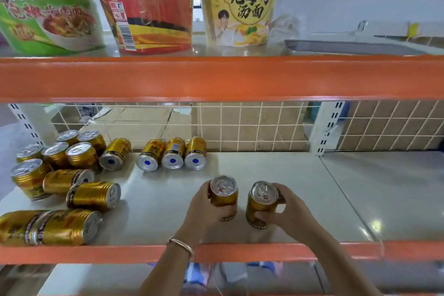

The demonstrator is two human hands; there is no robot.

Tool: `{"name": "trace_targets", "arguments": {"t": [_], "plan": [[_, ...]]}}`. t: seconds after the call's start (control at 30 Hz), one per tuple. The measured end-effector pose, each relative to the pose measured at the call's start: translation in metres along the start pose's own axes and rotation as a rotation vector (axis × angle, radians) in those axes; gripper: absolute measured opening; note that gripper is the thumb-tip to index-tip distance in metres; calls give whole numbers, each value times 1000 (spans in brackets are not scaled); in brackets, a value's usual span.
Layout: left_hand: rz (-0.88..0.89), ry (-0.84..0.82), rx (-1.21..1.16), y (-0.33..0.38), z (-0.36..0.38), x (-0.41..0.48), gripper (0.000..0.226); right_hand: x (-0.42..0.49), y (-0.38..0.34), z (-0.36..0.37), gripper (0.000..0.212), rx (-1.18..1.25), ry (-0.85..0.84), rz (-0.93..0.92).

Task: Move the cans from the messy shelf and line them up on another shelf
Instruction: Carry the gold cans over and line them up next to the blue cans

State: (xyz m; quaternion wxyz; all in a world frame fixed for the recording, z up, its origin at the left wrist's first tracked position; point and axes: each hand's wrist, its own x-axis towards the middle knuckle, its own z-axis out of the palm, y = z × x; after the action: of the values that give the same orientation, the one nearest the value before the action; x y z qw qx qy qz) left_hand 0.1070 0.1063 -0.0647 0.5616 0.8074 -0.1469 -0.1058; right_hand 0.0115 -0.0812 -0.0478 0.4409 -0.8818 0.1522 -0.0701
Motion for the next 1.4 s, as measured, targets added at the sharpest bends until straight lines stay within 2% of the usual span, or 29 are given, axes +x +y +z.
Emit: {"name": "trace_targets", "arguments": {"t": [0.13,0.3,0.53,0.73,0.87,1.1,1.17,1.3,1.4], "plan": [[11,-27,75,9,19,0,62,-8,-1,-16,58,-113,42,78],[96,-154,107,39,74,-1,60,-32,26,-63,55,-80,211,212],[150,-276,107,96,187,-12,63,-82,75,-159,48,-162,447,340],[152,-397,35,152,296,-44,55,-124,132,-250,51,-162,517,384],[118,-411,-4,174,355,-59,56,-145,172,-302,78,-129,520,342],[76,-372,-10,192,422,-73,66,-153,223,-355,73,-188,453,325],[78,-356,16,193,434,-66,67,-144,233,-360,78,-146,440,293],[87,-333,50,195,456,-41,67,-110,248,-376,72,-164,397,256],[68,-293,39,196,474,-18,63,-79,256,-390,67,-325,330,279]]}}
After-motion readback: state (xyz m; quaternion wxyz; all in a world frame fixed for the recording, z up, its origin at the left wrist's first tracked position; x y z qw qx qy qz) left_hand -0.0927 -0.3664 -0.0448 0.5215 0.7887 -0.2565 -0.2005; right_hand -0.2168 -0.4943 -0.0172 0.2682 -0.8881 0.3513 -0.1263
